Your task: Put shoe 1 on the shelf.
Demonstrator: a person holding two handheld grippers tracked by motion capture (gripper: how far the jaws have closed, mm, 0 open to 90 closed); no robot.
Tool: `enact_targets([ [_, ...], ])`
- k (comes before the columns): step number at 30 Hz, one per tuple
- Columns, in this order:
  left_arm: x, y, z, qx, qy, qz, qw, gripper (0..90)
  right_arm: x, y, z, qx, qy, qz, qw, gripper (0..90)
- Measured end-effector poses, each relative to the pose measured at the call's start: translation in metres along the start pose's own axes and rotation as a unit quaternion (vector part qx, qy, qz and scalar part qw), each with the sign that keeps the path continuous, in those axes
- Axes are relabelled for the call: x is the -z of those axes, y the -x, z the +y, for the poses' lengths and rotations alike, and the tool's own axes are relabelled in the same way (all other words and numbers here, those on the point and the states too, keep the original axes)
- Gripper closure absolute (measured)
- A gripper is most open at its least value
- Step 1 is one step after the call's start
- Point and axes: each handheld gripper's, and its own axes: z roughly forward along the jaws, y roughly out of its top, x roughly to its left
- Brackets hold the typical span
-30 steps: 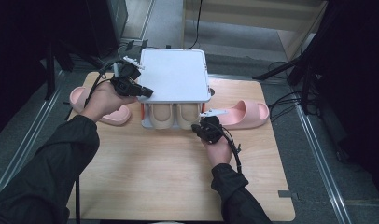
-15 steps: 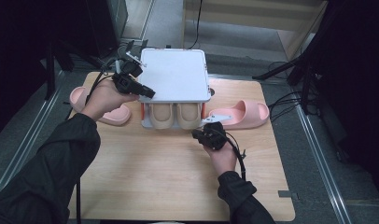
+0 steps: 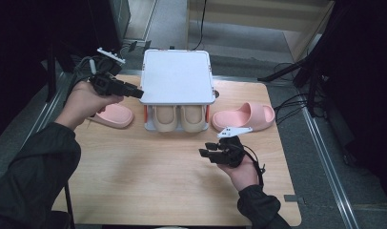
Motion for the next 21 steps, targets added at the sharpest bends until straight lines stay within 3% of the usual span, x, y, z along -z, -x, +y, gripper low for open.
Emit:
enact_targets([
  [8,0.010,-0.015,-0.034,0.022,-0.005,0.028,0.9994,53.0,0.013,-0.001,-0.011,-0.008,0.005,0.014,0.9998,57.3],
  [13,0.007,-0.021,-0.053,0.032,-0.003,0.038,0.9988,51.4,0.013,0.001,-0.013,-0.005,0.004,0.019,0.9998,57.3],
  [17,0.002,-0.026,-0.069,0.038,-0.003,0.058,0.9976,50.7,0.008,0.003,-0.011,-0.003,-0.001,0.022,0.9997,57.2],
  [21,-0.006,-0.033,-0.083,0.056,-0.009,0.066,0.9962,50.9,0.002,0.002,-0.008,0.006,-0.005,0.029,0.9995,57.2],
])
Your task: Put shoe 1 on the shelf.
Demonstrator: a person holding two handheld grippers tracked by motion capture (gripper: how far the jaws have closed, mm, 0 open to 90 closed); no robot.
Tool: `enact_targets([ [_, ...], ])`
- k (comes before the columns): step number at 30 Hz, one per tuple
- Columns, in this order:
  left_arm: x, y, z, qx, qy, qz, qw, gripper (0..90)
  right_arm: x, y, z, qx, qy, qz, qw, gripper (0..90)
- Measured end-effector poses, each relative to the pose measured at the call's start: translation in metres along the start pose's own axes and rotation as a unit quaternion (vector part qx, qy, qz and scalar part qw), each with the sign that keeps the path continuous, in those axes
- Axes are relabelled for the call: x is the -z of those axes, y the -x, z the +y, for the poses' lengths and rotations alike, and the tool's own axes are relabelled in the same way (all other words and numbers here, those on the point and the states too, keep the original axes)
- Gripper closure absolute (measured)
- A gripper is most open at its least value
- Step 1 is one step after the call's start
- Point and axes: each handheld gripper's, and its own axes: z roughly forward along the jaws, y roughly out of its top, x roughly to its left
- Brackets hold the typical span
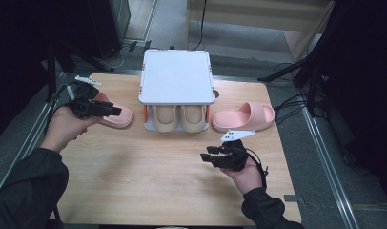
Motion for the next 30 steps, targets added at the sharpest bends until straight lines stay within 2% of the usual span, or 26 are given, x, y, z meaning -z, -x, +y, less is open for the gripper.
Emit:
enact_targets([
  [4,-0.008,-0.008,-0.011,0.016,-0.002,0.012,0.9998,50.8,-0.005,-0.004,0.003,0.017,-0.009,0.008,0.9998,57.2],
  [9,-0.026,-0.023,-0.018,0.038,-0.013,0.039,0.9984,49.9,-0.009,-0.005,0.006,0.020,-0.010,0.011,0.9997,57.2],
  [11,-0.034,-0.029,-0.020,0.048,-0.019,0.043,0.9977,50.7,-0.010,-0.005,0.007,0.020,-0.012,0.013,0.9997,57.2],
  [16,-0.047,-0.044,-0.020,0.066,-0.011,0.059,0.9960,52.7,-0.009,-0.006,0.007,0.019,-0.011,0.016,0.9996,57.2],
  [19,-0.056,-0.053,-0.019,0.081,-0.013,0.071,0.9940,53.6,-0.009,-0.006,0.006,0.021,-0.009,0.016,0.9996,57.2],
  [22,-0.062,-0.058,-0.020,0.094,-0.004,0.070,0.9931,53.7,-0.007,-0.006,0.007,0.020,-0.005,0.016,0.9997,57.2],
  [27,-0.072,-0.064,-0.021,0.093,-0.002,0.087,0.9919,53.4,-0.007,-0.005,0.006,0.016,-0.004,0.016,0.9997,57.2],
  [30,-0.077,-0.070,-0.024,0.100,-0.011,0.093,0.9906,52.9,-0.007,-0.005,0.006,0.017,-0.005,0.016,0.9997,57.1],
])
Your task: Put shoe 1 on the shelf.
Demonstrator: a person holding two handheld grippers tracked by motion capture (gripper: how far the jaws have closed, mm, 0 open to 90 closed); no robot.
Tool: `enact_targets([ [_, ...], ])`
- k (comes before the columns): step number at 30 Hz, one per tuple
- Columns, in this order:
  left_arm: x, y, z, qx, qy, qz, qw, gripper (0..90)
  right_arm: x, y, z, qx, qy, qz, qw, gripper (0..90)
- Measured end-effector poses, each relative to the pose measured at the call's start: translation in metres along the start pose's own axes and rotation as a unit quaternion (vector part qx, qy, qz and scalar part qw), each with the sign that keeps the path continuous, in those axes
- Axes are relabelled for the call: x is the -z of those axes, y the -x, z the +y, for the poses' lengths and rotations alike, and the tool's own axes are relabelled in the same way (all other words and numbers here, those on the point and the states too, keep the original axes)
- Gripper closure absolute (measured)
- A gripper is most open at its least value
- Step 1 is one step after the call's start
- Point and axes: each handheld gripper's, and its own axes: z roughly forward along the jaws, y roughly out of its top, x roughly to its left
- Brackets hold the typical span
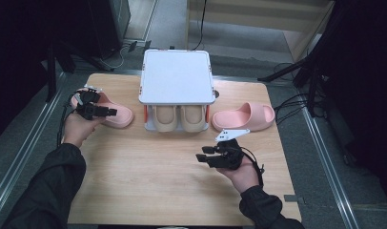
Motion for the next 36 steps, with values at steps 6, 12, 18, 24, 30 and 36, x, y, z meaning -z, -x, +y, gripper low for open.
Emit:
enact_targets([
  [6,-0.005,-0.003,-0.002,-0.003,-0.002,0.004,1.0000,52.4,0.002,0.002,-0.002,-0.007,-0.001,-0.003,1.0000,56.9],
  [12,-0.006,-0.007,-0.002,-0.005,0.003,0.006,1.0000,51.3,0.003,0.002,-0.003,-0.008,0.000,-0.008,0.9999,56.8],
  [18,-0.004,-0.013,-0.004,-0.004,-0.002,0.014,0.9999,50.8,0.003,0.002,-0.004,-0.009,-0.002,-0.009,0.9999,56.8],
  [24,0.000,-0.018,-0.010,-0.002,0.003,0.007,1.0000,51.8,0.002,0.001,-0.004,-0.008,-0.006,-0.009,0.9999,56.7],
  [30,0.007,-0.022,-0.018,-0.003,0.004,0.002,1.0000,51.6,0.000,0.001,-0.004,-0.008,-0.008,-0.009,0.9999,56.6],
  [36,0.016,-0.032,-0.024,0.003,-0.013,0.006,0.9999,51.3,-0.001,0.001,-0.003,-0.006,-0.010,-0.010,0.9999,56.5],
])
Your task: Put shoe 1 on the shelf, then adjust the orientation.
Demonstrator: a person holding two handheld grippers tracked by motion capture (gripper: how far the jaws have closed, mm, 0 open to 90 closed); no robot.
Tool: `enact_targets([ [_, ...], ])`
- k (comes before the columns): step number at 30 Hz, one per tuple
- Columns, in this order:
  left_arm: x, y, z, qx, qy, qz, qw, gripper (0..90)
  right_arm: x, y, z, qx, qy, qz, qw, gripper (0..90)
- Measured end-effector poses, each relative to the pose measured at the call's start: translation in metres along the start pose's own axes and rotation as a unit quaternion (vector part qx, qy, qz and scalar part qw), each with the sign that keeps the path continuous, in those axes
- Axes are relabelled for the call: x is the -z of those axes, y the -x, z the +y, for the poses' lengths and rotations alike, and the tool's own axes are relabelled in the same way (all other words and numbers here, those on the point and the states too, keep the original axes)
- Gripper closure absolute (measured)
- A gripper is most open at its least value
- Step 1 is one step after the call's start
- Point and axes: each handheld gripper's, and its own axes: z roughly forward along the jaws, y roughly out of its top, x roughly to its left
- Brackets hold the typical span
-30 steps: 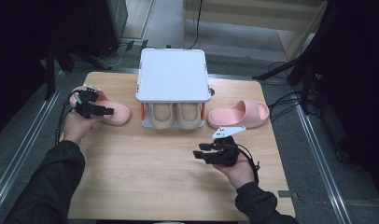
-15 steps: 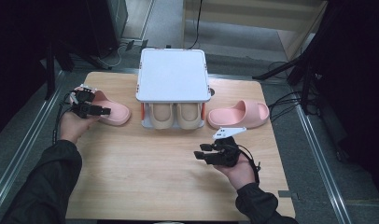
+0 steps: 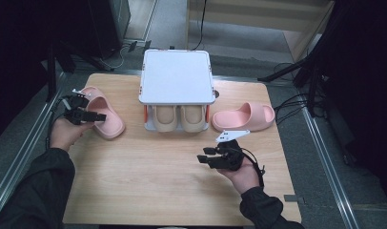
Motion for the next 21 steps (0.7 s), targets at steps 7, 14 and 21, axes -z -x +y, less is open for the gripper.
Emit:
enact_targets([
  [7,0.009,-0.009,-0.008,0.012,0.007,-0.011,0.9998,50.0,-0.001,0.000,0.000,-0.001,-0.003,0.000,1.0000,56.6],
  [14,0.035,-0.006,-0.010,-0.002,0.029,-0.011,0.9995,49.1,-0.001,0.001,0.000,0.000,-0.001,-0.002,1.0000,56.6],
  [21,0.052,-0.025,-0.012,0.023,0.040,0.016,0.9988,47.8,-0.002,0.000,0.000,-0.001,-0.005,-0.002,1.0000,56.0],
])
